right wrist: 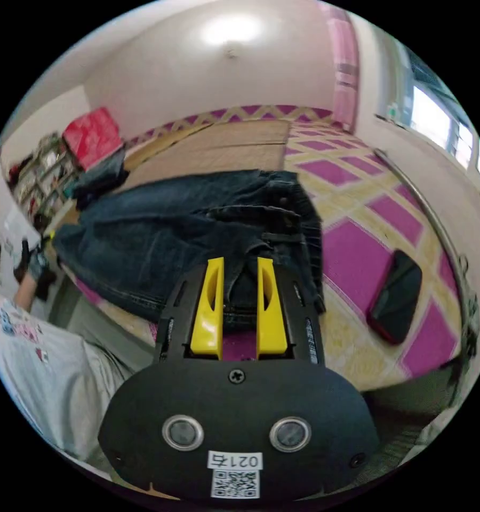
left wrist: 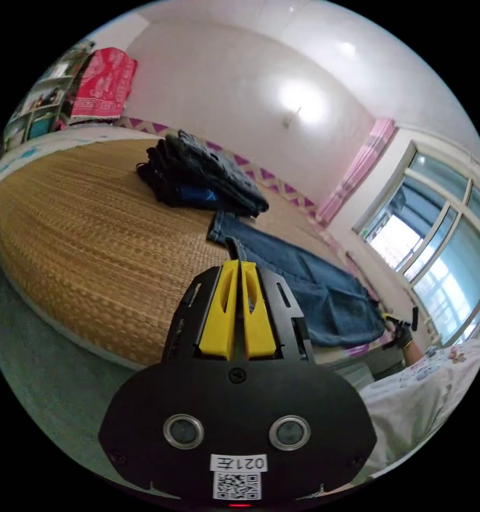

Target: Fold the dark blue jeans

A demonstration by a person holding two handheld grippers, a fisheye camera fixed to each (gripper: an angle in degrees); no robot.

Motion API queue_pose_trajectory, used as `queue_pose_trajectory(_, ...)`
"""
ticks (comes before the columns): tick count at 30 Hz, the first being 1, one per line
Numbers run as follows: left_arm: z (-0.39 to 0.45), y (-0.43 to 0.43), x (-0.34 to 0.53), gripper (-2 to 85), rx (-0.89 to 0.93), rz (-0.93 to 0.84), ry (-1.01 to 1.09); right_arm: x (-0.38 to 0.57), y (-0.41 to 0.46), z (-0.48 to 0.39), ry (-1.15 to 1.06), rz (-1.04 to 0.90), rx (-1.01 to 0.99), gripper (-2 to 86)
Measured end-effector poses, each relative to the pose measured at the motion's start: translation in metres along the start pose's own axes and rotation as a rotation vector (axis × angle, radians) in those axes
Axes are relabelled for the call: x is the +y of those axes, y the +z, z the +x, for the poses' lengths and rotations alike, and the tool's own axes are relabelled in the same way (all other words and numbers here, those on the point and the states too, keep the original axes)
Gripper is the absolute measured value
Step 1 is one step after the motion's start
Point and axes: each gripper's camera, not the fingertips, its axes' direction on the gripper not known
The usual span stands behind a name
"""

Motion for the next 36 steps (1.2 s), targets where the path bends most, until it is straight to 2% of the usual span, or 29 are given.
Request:
queue_pose_trajectory(4, 0.005, -0.033, 0.031, -0.5, -0.082, 0.038, -0.075, 0.039, -0.026, 0.043, 0.251, 0.051, -0.019, 10.5)
queue_pose_trajectory(8, 0.019, -0.040, 0.057, 0.8, -0.041, -0.020, -0.102, 0.055, -0.025, 0.061, 0.327, 0.082, -0.099, 9.5)
queue_pose_trajectory(12, 0.050, -0.028, 0.063, 0.2, 0.025, -0.065, -0.040, 0.001, -0.004, 0.049, 0.125, 0.083, -0.051, 7.7)
queue_pose_trajectory(16, 0.076, -0.013, 0.066, -0.6, 0.069, -0.112, 0.029, -0.095, 0.046, 0.041, -0.086, -0.024, 0.027, 7.3)
queue_pose_trajectory(18, 0.092, -0.008, 0.071, -0.8, 0.075, -0.145, 0.076, -0.131, 0.069, 0.052, -0.136, -0.084, 0.000, 7.3)
queue_pose_trajectory(22, 0.104, -0.008, 0.082, -1.0, 0.067, -0.173, 0.104, -0.187, 0.125, 0.087, -0.167, -0.291, -0.082, 8.0)
queue_pose_trajectory(28, 0.106, -0.014, 0.101, -1.0, 0.004, -0.200, 0.099, -0.212, 0.174, 0.119, -0.150, -0.419, -0.207, 7.7)
queue_pose_trajectory(33, 0.106, -0.014, 0.111, -1.0, 0.000, -0.206, 0.081, -0.213, 0.170, 0.131, -0.170, -0.438, -0.277, 3.1)
queue_pose_trajectory(36, 0.107, -0.014, 0.113, -1.0, -0.001, -0.214, 0.091, -0.216, 0.141, 0.146, -0.149, -0.398, -0.406, 0.4)
